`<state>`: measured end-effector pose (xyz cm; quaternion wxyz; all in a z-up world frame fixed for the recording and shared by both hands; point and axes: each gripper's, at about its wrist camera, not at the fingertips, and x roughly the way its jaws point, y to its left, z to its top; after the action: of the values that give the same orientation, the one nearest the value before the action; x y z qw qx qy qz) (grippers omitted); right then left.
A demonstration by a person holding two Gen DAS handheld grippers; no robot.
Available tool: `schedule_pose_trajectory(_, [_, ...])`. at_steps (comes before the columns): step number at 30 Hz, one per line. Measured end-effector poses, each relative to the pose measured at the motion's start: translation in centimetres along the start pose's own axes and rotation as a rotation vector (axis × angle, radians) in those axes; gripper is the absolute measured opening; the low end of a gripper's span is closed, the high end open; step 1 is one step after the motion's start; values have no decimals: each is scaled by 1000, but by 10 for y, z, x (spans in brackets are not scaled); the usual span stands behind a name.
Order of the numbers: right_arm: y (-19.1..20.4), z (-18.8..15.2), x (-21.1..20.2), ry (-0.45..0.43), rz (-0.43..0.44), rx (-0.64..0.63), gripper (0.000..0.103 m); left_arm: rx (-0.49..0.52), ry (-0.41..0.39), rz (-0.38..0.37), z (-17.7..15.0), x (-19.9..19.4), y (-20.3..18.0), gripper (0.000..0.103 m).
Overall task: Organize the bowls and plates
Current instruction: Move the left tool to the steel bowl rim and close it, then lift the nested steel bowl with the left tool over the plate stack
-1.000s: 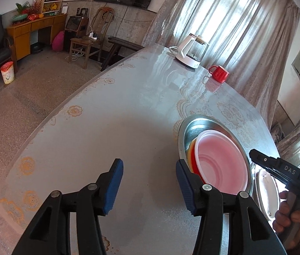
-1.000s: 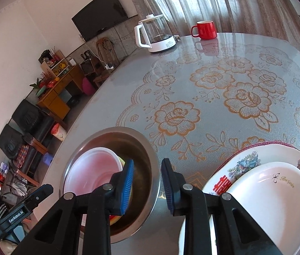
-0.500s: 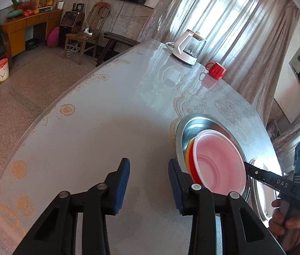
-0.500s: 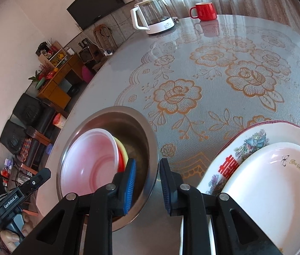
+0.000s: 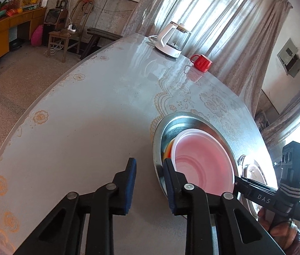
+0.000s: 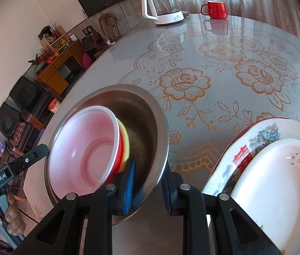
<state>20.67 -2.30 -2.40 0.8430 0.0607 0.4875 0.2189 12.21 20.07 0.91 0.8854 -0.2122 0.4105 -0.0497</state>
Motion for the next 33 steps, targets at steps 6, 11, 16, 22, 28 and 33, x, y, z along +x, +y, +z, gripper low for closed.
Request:
schedule_pose_trajectory(6, [2, -2, 1, -11, -9, -10, 23, 37, 31, -18, 5, 18, -4, 18])
schedule_pose_trajectory(11, [5, -2, 2, -23, -26, -24, 23, 10, 9, -58, 8, 22, 3, 18])
schedule_pose_trajectory(16, [7, -3, 3, -51, -33, -29, 21, -4, 17, -61, 7, 26, 4, 18])
schedule_pose_trajectory(22, [7, -2, 4, -62, -53, -31, 20, 9, 25, -72, -2, 22, -1, 14])
schedule_pose_trajectory(28, [6, -6, 1, -59, -52, -25, 19, -37, 37, -101, -11, 11, 3, 14])
schedule_pose_trajectory(33, [10, -11, -3, -68, -54, -42, 17, -18, 22, -88, -23, 1, 0, 14])
